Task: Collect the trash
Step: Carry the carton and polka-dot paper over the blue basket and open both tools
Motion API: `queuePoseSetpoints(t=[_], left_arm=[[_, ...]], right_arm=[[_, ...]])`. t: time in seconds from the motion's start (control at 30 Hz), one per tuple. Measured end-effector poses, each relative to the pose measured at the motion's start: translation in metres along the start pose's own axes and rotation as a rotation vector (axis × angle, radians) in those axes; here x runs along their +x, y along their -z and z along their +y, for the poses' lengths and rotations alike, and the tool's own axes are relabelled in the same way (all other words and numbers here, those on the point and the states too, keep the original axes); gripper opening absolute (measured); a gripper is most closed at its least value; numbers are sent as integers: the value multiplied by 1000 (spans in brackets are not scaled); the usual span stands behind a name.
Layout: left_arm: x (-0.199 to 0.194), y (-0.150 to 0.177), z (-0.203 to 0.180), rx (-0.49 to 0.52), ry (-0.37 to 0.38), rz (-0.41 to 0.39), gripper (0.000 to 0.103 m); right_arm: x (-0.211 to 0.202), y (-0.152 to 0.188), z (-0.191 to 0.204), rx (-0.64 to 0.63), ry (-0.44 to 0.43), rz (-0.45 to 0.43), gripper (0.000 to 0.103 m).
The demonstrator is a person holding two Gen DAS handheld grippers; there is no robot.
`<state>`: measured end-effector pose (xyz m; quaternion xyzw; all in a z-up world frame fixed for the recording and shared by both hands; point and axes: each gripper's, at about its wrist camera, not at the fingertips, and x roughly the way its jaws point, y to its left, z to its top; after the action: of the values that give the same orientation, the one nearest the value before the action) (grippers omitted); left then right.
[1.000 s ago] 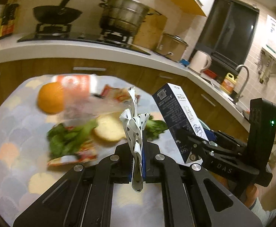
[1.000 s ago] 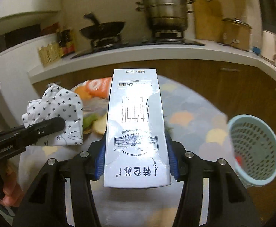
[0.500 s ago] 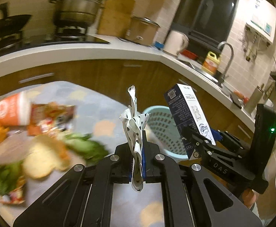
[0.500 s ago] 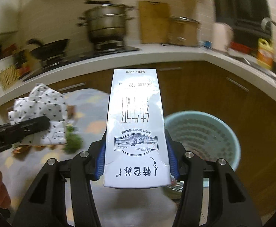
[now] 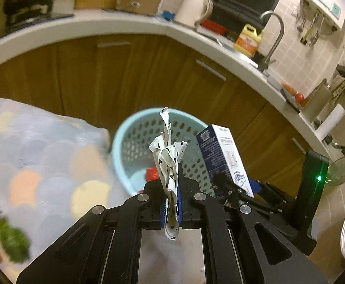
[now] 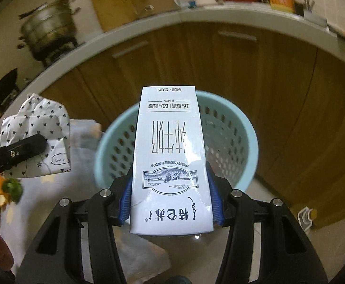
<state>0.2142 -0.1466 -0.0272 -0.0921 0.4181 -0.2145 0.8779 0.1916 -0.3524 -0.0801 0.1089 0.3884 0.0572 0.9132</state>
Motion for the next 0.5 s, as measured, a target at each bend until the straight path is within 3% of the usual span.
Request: queuePoseSetpoints(t=[0.23,0.47,0.5], left_arm=[[64,1,0,-27,9,118,7],[89,6,2,-35,1,189,9],[90,6,2,-36,0,190,14]], right_arm=[[34,1,-18,43,30,108,50],[42,-1,-10,6,49,122,50],[43,-2,-10,7,46,125,50]])
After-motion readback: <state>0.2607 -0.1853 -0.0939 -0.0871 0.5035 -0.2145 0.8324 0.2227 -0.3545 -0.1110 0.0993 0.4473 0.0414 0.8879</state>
